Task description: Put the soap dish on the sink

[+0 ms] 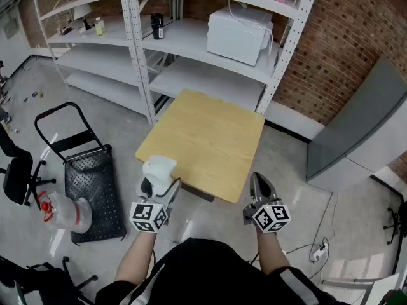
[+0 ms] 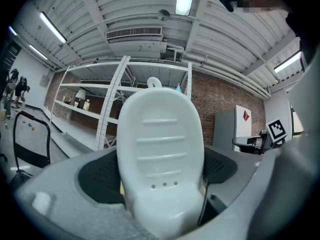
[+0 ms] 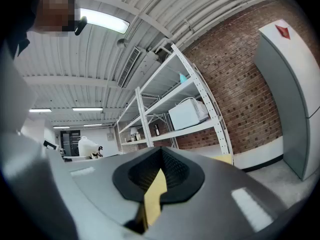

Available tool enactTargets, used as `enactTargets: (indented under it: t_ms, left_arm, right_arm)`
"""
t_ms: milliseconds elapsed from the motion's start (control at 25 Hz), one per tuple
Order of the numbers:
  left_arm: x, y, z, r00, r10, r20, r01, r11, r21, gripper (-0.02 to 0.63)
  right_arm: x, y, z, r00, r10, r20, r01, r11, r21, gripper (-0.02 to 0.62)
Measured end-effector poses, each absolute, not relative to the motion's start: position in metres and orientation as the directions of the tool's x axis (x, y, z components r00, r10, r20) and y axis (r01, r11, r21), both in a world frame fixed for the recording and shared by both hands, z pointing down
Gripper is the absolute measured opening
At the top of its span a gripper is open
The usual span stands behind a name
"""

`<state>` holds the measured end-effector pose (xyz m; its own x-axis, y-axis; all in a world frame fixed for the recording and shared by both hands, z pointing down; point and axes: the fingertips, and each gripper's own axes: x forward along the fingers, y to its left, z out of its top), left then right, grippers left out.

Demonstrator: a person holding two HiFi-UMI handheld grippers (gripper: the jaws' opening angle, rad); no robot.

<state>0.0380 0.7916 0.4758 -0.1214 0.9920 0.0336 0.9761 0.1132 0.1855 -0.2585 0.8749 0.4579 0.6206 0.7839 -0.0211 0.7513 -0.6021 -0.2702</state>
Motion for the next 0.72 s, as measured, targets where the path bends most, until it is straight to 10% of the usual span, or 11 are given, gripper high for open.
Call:
enactTargets:
  t_ms: [720]
  left_arm:
    - [0.037,0.811,0.466,-0.166,0.986,0.003,0.968,0.162,0.191,0.456]
  right_arm:
    - [-0.257,0.877,0.461,0.597,0.803,-0.005,0.777,-0.579,-0.248,0.005]
